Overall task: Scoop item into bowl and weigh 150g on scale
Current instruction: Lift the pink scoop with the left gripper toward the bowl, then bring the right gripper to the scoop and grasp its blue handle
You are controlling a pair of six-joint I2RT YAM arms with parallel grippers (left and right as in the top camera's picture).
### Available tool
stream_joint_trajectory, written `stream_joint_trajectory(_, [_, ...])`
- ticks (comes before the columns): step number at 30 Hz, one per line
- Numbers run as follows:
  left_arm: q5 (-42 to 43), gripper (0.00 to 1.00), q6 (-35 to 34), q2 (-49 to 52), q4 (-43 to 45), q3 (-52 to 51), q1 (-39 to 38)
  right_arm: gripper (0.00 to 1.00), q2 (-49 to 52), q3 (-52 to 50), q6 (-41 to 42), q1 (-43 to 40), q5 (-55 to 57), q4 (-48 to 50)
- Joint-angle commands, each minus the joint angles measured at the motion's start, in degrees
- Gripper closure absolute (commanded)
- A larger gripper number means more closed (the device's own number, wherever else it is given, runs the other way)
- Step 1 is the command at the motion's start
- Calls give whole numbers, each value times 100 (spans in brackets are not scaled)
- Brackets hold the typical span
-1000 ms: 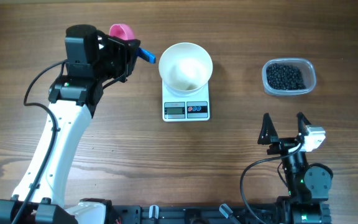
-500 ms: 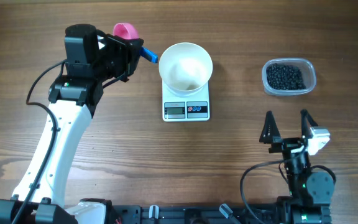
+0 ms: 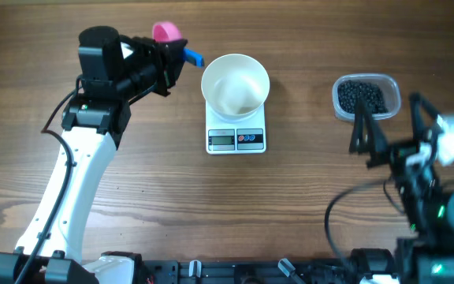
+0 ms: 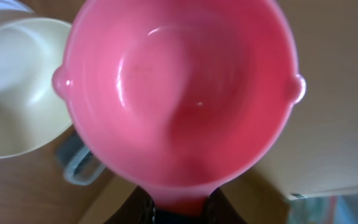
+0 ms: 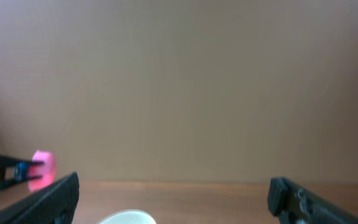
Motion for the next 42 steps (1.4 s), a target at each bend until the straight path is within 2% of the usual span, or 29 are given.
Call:
stream_joint_trajectory(1, [-101,96,-315,-85,459,70,-4,0,1397,1438,2,4,-678,-721])
stream_joint_trajectory(7, [-1130,96,-282,-83,601,70,17,0,3626,3694,-4,4,-1187,-2057])
stream_joint_trajectory(9, [-1478,96,-267,-83,588,70,15,0,3989,3794,385,4,-1373,-1932])
stream_joint_trajectory(14, [-2345,96,-267,-83,555,70,17,0,4706,3794,2114,4,-1646,-1659])
stream_joint_trajectory(18, [-2358,96,46,-55,555,70,15,0,5136,3792,2271,4,-1596,-1725])
stream_joint_trajectory(22, [-2354,96,168,68,396,70,15,1,5648,3794,2553,4,-1471,-2577])
stream_joint_trajectory(26, [-2350,96,173,175,339,70,9,0,5925,3792,2409,35,-2479,-2378])
stream_joint_trajectory(31, [-2142,96,229,262,339,70,9,0,5947,3794,2406,319,-3091,-1270])
stream_joint_trajectory(33, [-1897,96,363,315,341,70,-37,0,5947,3792,2079,616,-3307,-844])
stream_joint_trajectory(42, [-1338,96,136,551,503,70,-608,0,5947,3794,1276,1436,-3235,-752])
